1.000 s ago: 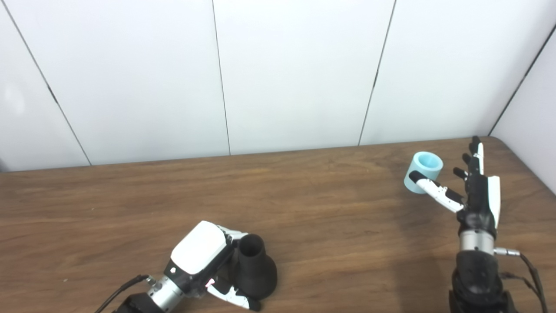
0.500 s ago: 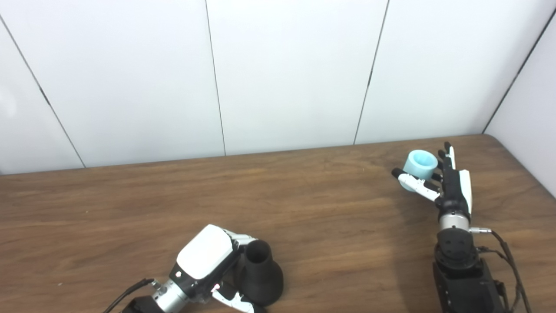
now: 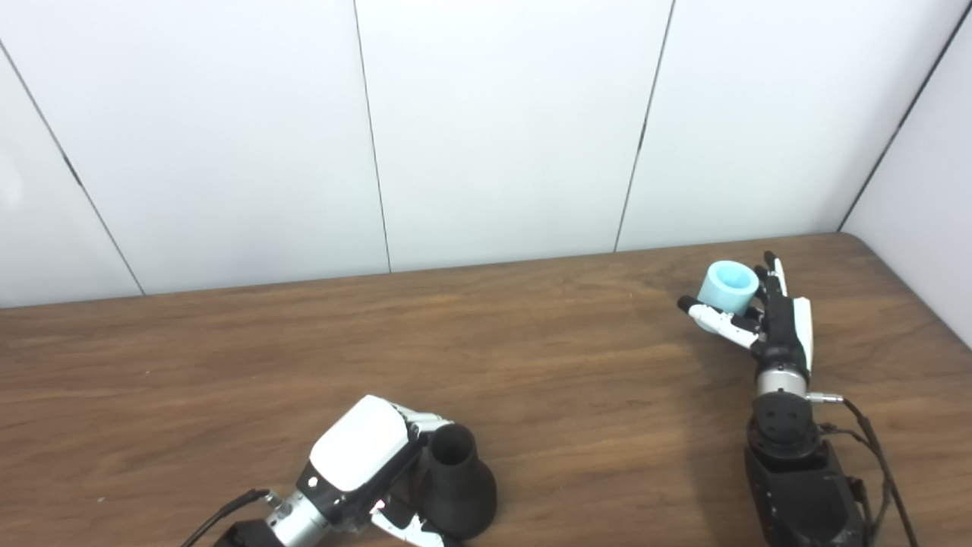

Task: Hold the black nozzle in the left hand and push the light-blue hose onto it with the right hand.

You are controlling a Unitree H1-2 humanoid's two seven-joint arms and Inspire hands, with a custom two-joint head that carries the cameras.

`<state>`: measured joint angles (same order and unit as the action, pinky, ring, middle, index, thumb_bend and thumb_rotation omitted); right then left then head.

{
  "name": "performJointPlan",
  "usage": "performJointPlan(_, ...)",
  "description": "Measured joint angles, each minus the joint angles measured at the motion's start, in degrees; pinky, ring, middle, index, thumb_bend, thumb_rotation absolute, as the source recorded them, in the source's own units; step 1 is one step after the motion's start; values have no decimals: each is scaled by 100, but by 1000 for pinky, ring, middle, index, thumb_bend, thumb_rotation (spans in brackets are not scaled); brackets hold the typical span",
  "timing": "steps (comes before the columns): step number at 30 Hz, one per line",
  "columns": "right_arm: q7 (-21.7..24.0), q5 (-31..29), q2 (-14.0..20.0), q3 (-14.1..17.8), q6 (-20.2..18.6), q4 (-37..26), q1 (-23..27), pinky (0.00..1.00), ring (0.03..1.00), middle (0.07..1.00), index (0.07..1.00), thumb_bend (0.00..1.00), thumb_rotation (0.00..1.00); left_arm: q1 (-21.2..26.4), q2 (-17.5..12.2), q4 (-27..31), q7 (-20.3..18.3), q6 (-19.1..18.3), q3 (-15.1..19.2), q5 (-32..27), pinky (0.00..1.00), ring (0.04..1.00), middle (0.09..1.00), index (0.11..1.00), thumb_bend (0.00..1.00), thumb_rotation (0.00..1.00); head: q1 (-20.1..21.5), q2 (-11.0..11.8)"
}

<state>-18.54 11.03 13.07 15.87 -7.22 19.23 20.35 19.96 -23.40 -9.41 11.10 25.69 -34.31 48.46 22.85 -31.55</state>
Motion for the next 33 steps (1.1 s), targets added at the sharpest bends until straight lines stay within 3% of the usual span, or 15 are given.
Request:
performJointPlan(15, -349, -372, -28, 62, 439, 418, 155, 711, 778, 778, 775, 914, 179, 0, -47, 33, -79, 9, -2, -82, 252, 367, 514, 507, 497, 0, -9, -9)
performJointPlan(21, -421, -430, 4, 81, 319, 465, 236, 581, 666, 678, 673, 902, 123, 0, -52, 33, -86, 10, -5, -89, 238, 360, 506, 517, 496, 0, 0, -44)
performJointPlan(24, -445, -432, 13, 79, 291, 464, 247, 463, 565, 601, 632, 896, 71, -1, -52, 37, -106, 13, 1, -105, 251, 361, 508, 510, 497, 0, 0, -44)
performJointPlan(27, -467, -439, 11, 77, 293, 466, 243, 447, 523, 567, 586, 868, 28, -3, -58, 56, -138, 14, 5, -109, 254, 364, 512, 506, 497, 0, 0, -44)
performJointPlan(28, -475, -433, 8, 70, 293, 465, 240, 449, 513, 555, 565, 854, 11, -3, -62, 58, -147, 14, 7, -119, 252, 365, 512, 509, 497, 0, 0, -44)
performJointPlan(29, -492, -421, 3, 60, 295, 465, 239, 447, 504, 546, 527, 691, 67, -3, -66, 58, -153, 14, 8, -135, 247, 363, 507, 516, 496, 0, 0, -44)
performJointPlan(30, -503, -412, 1, 55, 297, 465, 239, 442, 493, 535, 507, 607, 95, -3, -68, 59, -161, 14, 8, -146, 243, 361, 504, 520, 496, 0, 0, -44)
performJointPlan(33, -512, -398, 2, 31, 311, 467, 235, 405, 452, 497, 480, 538, 10, -3, -68, 61, -185, 14, 13, -162, 250, 362, 504, 522, 496, 0, 26, -44)
